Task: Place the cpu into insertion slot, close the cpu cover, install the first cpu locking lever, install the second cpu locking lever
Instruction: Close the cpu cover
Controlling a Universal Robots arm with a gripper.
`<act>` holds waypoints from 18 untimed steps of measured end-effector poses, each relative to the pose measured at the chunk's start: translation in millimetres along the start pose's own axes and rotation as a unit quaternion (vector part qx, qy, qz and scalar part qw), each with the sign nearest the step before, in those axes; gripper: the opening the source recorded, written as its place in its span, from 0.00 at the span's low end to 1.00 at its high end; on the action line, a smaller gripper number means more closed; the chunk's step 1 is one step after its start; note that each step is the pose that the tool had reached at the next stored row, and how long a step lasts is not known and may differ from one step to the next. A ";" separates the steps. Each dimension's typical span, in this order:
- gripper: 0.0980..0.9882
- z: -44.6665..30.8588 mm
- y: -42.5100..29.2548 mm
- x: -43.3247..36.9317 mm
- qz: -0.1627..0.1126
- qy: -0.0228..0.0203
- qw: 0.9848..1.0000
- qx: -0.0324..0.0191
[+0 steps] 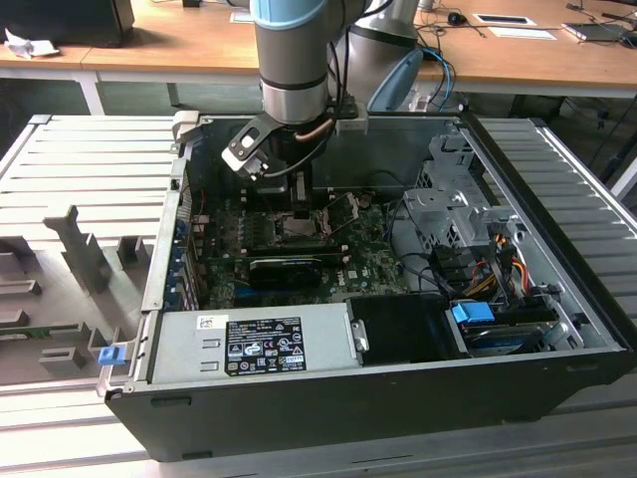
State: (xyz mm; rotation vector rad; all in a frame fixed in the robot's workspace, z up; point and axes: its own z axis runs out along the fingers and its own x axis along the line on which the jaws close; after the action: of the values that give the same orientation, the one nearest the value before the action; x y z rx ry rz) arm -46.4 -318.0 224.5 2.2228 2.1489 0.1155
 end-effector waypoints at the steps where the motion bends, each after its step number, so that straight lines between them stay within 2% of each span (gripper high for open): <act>1: 0.01 -0.3 0.0 0.0 0.000 0.000 1.000 0.000; 18: 0.01 -5.5 0.5 0.1 0.000 0.000 1.000 0.000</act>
State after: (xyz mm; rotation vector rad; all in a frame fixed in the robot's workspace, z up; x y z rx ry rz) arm -46.4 -318.0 230.0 2.2227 2.1490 0.1155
